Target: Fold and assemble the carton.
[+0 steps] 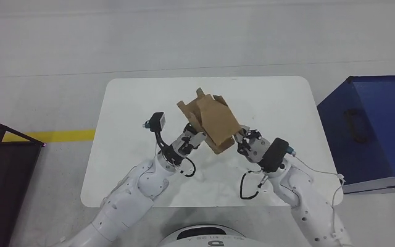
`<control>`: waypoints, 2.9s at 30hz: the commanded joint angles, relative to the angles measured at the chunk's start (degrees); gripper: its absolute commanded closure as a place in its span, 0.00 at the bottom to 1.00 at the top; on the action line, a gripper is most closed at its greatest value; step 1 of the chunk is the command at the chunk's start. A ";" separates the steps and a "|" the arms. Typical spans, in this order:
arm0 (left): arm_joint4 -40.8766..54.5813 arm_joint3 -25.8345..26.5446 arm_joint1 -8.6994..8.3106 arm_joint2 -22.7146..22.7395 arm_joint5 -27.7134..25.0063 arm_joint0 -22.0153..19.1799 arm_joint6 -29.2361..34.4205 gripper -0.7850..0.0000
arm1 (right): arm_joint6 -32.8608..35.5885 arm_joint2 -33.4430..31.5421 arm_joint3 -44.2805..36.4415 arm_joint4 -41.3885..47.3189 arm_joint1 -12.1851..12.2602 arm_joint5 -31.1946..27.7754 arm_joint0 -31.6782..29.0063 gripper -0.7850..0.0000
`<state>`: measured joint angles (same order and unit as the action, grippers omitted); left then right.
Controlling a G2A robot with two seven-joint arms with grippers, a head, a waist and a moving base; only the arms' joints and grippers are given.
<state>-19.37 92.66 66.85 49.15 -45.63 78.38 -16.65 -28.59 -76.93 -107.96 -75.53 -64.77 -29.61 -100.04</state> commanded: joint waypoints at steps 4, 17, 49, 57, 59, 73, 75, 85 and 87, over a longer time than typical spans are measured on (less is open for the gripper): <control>0.05 0.16 -0.20 2.71 -2.35 1.61 -0.73 0.00 | -1.01 -0.86 0.96 7.78 0.02 -4.28 0.39 1.00; 0.02 3.23 -1.83 15.30 -6.76 6.34 0.21 0.00 | 6.18 0.04 8.95 32.64 -0.18 -14.13 3.78 1.00; -10.86 3.39 -3.02 21.78 -12.37 2.05 19.30 0.00 | 33.59 2.73 11.33 53.07 1.01 -19.41 6.30 1.00; -17.87 4.82 -3.03 22.13 -12.37 -0.09 18.59 0.00 | 37.09 4.32 11.16 53.72 0.96 -17.65 7.38 1.00; -19.45 5.35 -3.15 21.56 -12.37 -0.65 18.92 0.00 | 37.30 4.58 11.30 53.75 0.92 -17.30 7.63 1.00; -30.97 3.36 -3.79 21.56 -12.37 -2.56 11.19 0.00 | 42.06 7.44 11.14 58.99 0.97 -19.87 8.54 1.00; -31.87 3.02 -3.87 21.50 -12.37 -2.67 10.60 0.00 | 43.10 7.52 11.05 59.89 1.07 -20.24 8.67 1.00; -30.43 1.45 -3.83 21.81 -12.37 -3.15 5.76 0.00 | 46.16 8.47 10.91 64.10 1.37 -21.51 9.23 1.00; -30.12 1.34 -3.85 22.26 -12.37 -2.92 4.93 0.00 | 46.57 8.54 10.92 65.22 1.44 -21.99 9.31 1.00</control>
<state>-49.62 94.02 63.02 71.19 -58.00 75.32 -11.28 17.77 -68.41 -97.05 -10.93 -63.36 -51.35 -90.77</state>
